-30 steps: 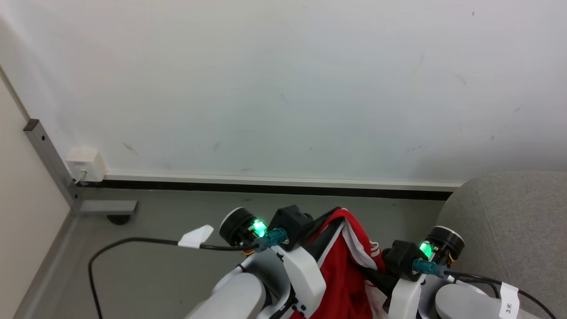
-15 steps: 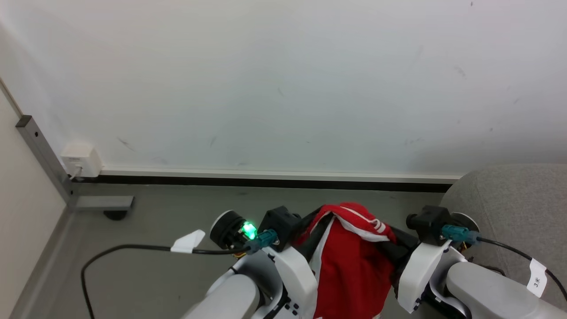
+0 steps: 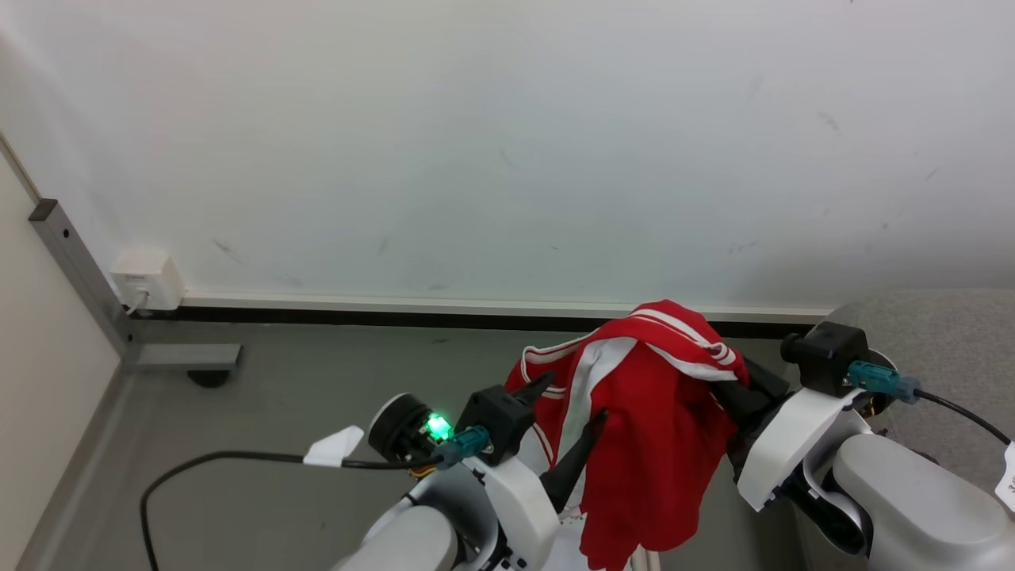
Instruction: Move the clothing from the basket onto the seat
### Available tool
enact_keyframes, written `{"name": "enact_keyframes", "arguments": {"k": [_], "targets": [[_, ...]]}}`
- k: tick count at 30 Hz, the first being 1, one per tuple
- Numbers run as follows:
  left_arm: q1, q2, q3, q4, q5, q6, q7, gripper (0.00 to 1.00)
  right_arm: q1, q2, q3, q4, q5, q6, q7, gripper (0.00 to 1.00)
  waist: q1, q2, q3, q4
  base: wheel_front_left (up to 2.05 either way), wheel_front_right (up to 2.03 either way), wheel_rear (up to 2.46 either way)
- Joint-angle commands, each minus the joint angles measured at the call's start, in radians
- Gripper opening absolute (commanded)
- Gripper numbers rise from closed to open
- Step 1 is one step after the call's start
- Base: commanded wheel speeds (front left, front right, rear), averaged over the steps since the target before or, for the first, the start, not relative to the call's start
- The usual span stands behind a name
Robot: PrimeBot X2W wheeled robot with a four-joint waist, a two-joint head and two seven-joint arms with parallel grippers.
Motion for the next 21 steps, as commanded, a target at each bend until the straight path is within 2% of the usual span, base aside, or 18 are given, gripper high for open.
{"name": "enact_keyframes", "arguments": {"k": [1,12,21], "targets": [[0.012,0.005,-0.001,0.001,-0.013,0.001,0.001,1.0,0.011,-0.003,-0.01,-0.004,-0.013,0.0,-0.004,0.0,0.0,0.0,0.0,0.0,0.0,0.0,0.0],[0.021,0.007,-0.008,-0.005,-0.024,0.016,0.001,1.0,0.043,-0.017,-0.041,-0.013,-0.022,0.0,-0.004,0.0,0.0,0.0,-0.003,-0.018,0.0,0.0,0.0],[0.032,0.009,-0.005,-0.01,-0.031,0.027,-0.011,1.0,0.042,-0.061,-0.087,-0.039,-0.018,0.0,-0.004,0.0,0.0,0.0,0.014,-0.105,0.0,0.0,0.0]]}}
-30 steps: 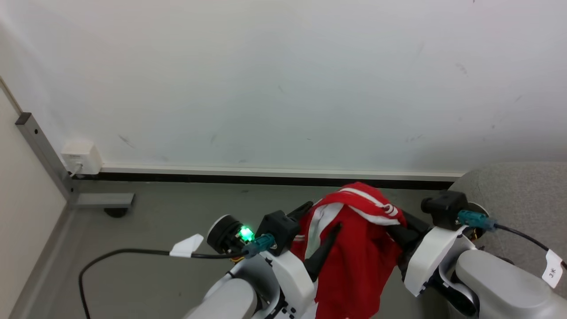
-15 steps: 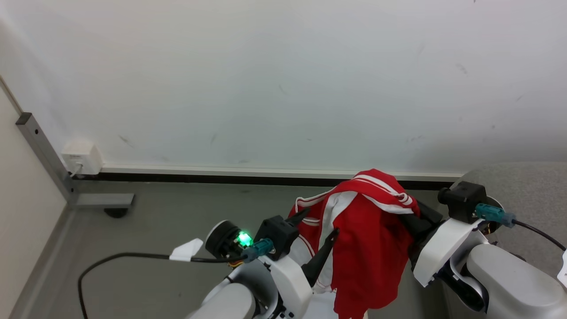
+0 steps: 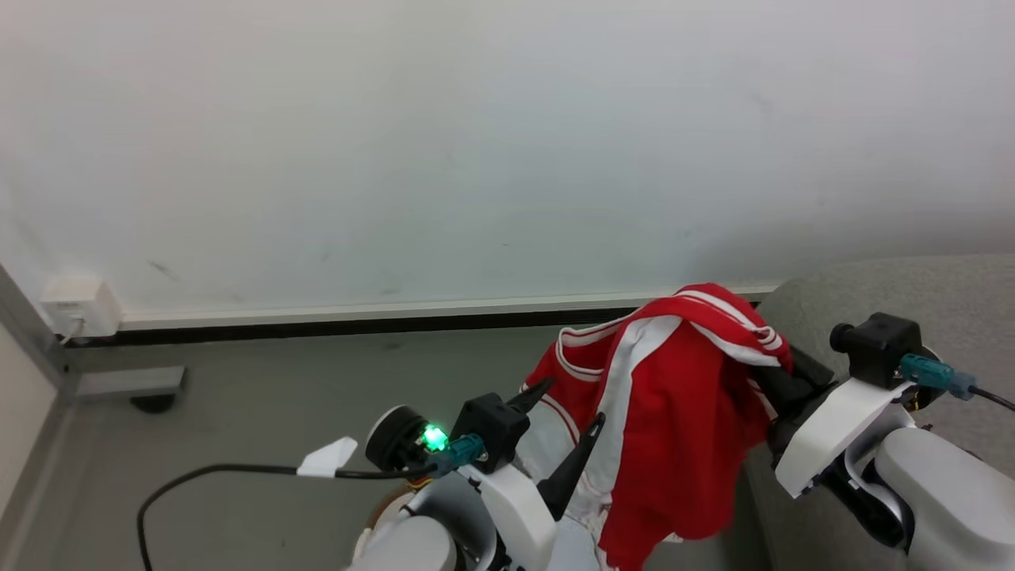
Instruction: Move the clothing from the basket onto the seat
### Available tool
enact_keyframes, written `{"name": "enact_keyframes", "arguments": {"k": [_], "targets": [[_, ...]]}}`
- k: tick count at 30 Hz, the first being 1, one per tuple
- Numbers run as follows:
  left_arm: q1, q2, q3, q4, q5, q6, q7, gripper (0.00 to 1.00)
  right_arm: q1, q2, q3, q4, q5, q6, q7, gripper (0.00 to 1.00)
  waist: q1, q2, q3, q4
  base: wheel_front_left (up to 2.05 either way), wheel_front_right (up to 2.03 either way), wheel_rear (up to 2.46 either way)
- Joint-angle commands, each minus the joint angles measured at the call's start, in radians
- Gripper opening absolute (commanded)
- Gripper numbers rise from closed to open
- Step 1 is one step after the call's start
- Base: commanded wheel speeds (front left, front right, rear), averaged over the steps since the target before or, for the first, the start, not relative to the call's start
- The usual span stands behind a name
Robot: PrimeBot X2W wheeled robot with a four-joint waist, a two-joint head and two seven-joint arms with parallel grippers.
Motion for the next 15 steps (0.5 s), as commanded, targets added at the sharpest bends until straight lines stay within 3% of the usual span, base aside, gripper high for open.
{"name": "enact_keyframes", "arguments": {"k": [1,15], "targets": [[0.012,0.001,0.002,-0.002,-0.003,0.005,-0.005,1.0,0.004,-0.016,-0.018,-0.011,0.008,0.0,-0.004,0.0,0.0,-0.0001,0.011,-0.037,0.0,0.0,0.0],[-0.004,-0.024,-0.021,0.002,-0.016,0.002,-0.029,1.0,0.03,-0.129,-0.137,-0.118,-0.002,0.0,-0.004,0.0,0.0,-0.0001,0.065,-0.267,0.0,0.0,0.0]]}}
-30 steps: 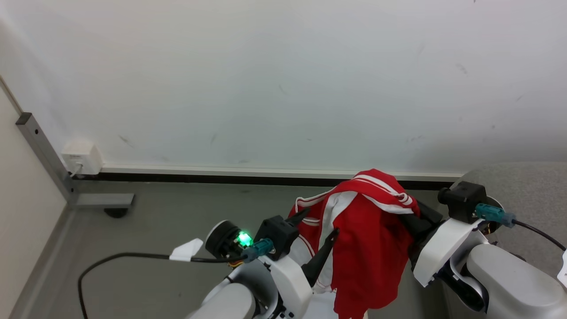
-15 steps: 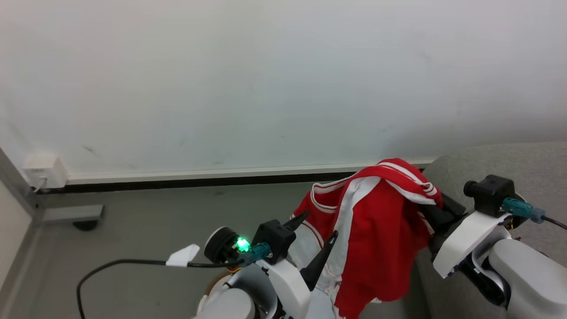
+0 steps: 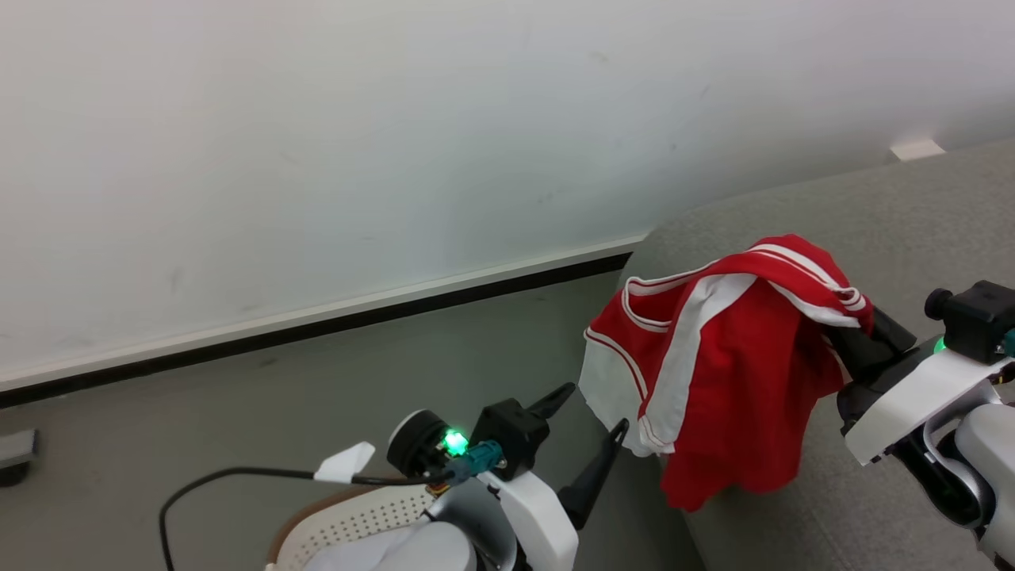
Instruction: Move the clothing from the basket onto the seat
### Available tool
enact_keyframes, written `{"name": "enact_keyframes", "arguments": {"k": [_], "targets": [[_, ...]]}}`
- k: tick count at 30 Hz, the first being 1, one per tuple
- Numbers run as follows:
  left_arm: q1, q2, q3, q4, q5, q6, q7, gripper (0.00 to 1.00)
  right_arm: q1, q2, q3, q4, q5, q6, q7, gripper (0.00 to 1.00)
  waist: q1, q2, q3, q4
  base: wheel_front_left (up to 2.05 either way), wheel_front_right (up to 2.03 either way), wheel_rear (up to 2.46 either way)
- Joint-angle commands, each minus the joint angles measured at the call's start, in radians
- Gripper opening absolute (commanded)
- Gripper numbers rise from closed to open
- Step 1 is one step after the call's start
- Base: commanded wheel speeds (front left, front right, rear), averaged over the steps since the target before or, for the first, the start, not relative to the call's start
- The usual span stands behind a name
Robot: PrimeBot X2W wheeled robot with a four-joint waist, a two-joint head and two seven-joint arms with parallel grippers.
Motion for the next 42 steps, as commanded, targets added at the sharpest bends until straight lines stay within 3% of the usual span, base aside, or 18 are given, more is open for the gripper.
{"name": "enact_keyframes", "arguments": {"k": [1,9,19,26,35,42], "targets": [[-0.001,-0.003,-0.008,0.004,-0.003,-0.007,-0.008,1.0,0.014,-0.013,-0.015,-0.009,-0.002,0.0,-0.004,0.0,-0.0001,-0.0001,0.025,-0.055,0.0,0.0,0.0],[-0.028,-0.023,-0.045,0.016,0.009,-0.013,-0.016,1.0,0.022,-0.035,-0.083,-0.025,-0.029,0.0,-0.004,0.0,-0.0001,-0.0001,0.08,-0.109,0.0,0.0,0.0],[-0.126,-0.006,-0.059,0.006,0.044,-0.036,-0.002,1.0,-0.026,-0.012,-0.267,0.019,-0.035,0.0,-0.004,0.0,-0.0001,-0.0001,0.244,-0.056,0.0,0.0,0.0],[-0.216,0.004,-0.054,-0.011,0.067,-0.044,0.0,1.0,-0.189,0.005,-0.509,0.119,-0.103,0.0,-0.004,0.0,-0.0001,-0.0001,0.403,0.005,0.0,0.0,0.0],[-0.303,0.024,-0.037,-0.043,0.092,-0.045,-0.022,1.0,-0.47,-0.036,-0.851,0.28,-0.266,0.0,0.002,0.0,-0.0001,-0.0001,0.567,0.069,0.0,0.0,0.0],[-0.332,0.026,-0.035,-0.092,0.095,-0.04,-0.031,1.0,-0.557,-0.073,-0.993,0.441,-0.401,0.0,0.03,0.0,-0.0001,-0.0001,0.642,0.105,0.0,0.0,0.0]]}}
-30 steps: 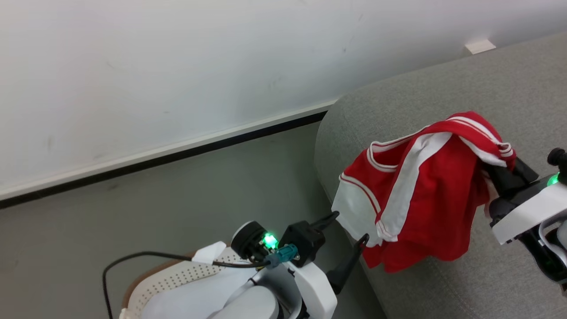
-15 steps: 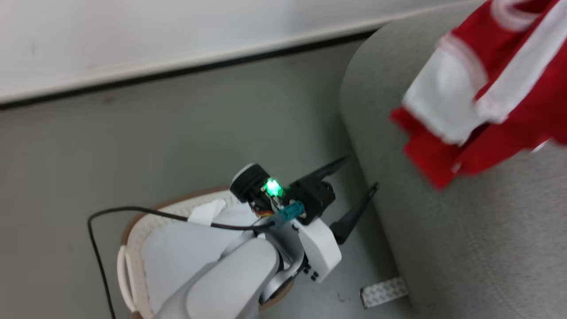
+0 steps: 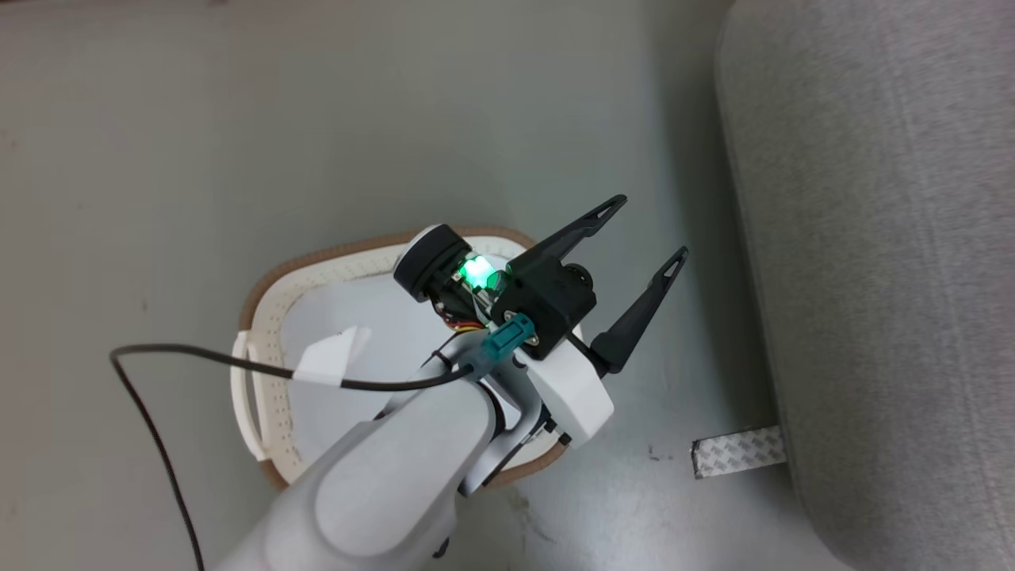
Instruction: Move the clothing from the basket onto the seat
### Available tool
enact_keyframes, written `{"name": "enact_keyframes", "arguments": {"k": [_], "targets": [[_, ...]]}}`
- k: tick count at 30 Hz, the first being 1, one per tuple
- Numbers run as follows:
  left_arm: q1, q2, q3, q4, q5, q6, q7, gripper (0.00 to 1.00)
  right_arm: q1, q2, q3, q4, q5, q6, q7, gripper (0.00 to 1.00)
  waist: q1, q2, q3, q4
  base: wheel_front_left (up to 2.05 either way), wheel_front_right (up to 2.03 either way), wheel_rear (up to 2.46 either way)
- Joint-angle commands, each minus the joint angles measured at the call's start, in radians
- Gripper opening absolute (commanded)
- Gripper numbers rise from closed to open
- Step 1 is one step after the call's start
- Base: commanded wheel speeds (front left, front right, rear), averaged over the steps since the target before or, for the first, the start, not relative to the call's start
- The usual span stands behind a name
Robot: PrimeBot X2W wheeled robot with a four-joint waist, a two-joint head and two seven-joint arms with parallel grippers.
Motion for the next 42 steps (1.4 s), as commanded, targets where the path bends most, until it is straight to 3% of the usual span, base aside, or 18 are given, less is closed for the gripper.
{"name": "enact_keyframes", "arguments": {"k": [1,7,11,12,13,14,19,27,35,42], "targets": [[-0.016,0.011,0.0,-0.013,0.018,0.002,0.0,1.0,0.006,0.011,-0.033,0.061,-0.042,0.0,-0.007,0.0,-0.0003,0.0,0.047,0.028,0.0,0.0,0.0],[0.006,0.028,-0.002,-0.032,0.006,0.007,-0.009,1.0,0.1,0.072,-0.156,0.241,-0.144,0.0,-0.031,0.0,-0.0003,0.0,0.06,0.029,0.0,0.0,0.0],[0.015,0.041,0.001,-0.041,0.0,0.01,-0.002,1.0,0.148,0.102,-0.217,0.276,-0.181,0.0,-0.037,0.0,-0.0003,0.0,0.057,0.022,0.0,0.0,0.0],[0.017,0.045,0.002,-0.043,-0.001,0.012,0.0,1.0,0.16,0.109,-0.239,0.268,-0.189,0.0,-0.037,0.23,-0.0003,0.0,0.057,0.02,0.0,0.0,0.0],[0.019,0.048,0.006,-0.045,-0.001,0.018,0.0,1.0,0.177,0.125,-0.257,0.263,-0.2,0.0,-0.037,0.71,-0.0003,0.0,0.056,0.017,0.0,0.0,0.0],[0.021,0.053,0.011,-0.046,-0.004,0.022,-0.002,1.0,0.191,0.136,-0.274,0.257,-0.213,0.0,-0.036,1.0,-0.0003,0.0,0.052,0.013,0.0,0.0,0.0],[0.037,0.067,0.035,-0.044,-0.017,0.047,-0.021,1.0,0.274,0.194,-0.321,0.166,-0.275,0.0,-0.037,1.0,-0.0003,0.0,0.017,-0.007,0.0,0.0,0.0],[0.112,0.096,0.095,-0.018,-0.057,0.107,-0.105,1.0,0.504,0.281,-0.303,-0.089,-0.325,0.0,-0.036,1.0,-0.0003,0.0,-0.109,-0.012,0.0,0.0,0.0],[0.245,0.12,0.169,0.022,-0.116,0.171,-0.186,1.0,0.77,0.393,-0.306,-0.356,-0.374,0.0,-0.035,1.0,-0.0003,0.0,-0.279,0.02,0.0,0.0,0.0],[0.399,0.137,0.244,0.062,-0.146,0.224,-0.214,1.0,0.99,0.509,-0.309,-0.556,-0.486,0.0,-0.035,1.0,-0.0003,0.0,-0.431,0.057,0.0,0.0,0.0]]}}
